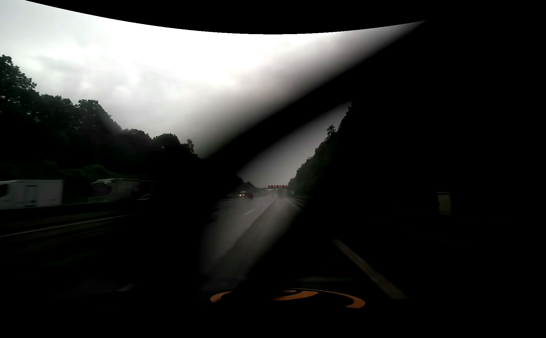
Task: Follow the waypoints while adhering to traffic rules and regulations
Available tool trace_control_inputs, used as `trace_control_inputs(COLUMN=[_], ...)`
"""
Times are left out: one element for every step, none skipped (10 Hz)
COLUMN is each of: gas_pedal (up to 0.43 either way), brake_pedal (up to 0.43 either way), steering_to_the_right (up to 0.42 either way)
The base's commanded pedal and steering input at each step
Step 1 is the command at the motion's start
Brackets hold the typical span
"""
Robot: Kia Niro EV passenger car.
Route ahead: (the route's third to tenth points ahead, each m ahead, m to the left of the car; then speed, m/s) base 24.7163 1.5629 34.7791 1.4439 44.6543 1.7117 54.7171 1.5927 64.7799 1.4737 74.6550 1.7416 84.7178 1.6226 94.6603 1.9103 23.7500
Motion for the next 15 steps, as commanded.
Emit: trace_control_inputs(gas_pedal=[0.098, 0.098, 0.098, 0.098, 0.098, 0.110, 0.110, 0.110, 0.110, 0.110, 0.110, 0.110, 0.110, 0.110, 0.098], brake_pedal=[0.000, 0.000, 0.000, 0.000, 0.000, 0.000, 0.000, 0.000, 0.000, 0.000, 0.000, 0.000, 0.000, 0.000, 0.000], steering_to_the_right=[-0.002, -0.002, -0.002, -0.002, -0.002, -0.002, -0.002, -0.003, -0.003, -0.003, -0.003, -0.003, -0.003, -0.003, -0.003])
